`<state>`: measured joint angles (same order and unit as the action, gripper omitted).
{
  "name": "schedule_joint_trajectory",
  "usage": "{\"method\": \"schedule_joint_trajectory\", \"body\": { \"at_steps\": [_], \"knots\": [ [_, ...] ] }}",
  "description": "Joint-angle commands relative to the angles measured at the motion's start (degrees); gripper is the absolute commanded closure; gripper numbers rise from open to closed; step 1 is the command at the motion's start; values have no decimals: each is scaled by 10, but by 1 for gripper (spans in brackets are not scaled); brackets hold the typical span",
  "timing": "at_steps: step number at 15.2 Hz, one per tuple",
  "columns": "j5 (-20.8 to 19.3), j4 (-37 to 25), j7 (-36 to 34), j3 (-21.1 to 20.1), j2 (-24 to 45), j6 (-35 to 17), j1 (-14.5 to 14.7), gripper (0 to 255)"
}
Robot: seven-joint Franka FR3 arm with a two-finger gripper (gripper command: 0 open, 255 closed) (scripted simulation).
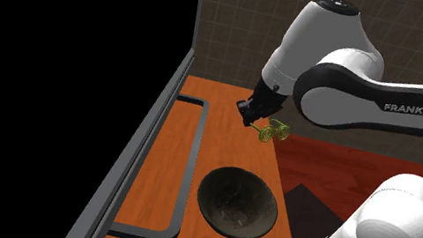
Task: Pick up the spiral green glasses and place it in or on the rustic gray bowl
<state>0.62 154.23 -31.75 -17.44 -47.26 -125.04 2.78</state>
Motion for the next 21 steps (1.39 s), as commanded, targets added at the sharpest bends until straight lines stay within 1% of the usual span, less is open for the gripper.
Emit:
{"method": "schedule_joint_trajectory", "body": {
  "at_steps": [1,5,9,12,16,21],
  "knots": [
    [0,-8,2,2,-4,12,0,255],
    [27,-11,-55,-49,-25,41,32,255],
    [55,-25,-112,-102,-32,67,61,255],
    [73,-44,-155,-143,-29,85,77,255],
    [96,-81,-216,-203,-14,107,90,255],
    [105,-49,-224,-219,-8,69,93,255]
  ]
}}
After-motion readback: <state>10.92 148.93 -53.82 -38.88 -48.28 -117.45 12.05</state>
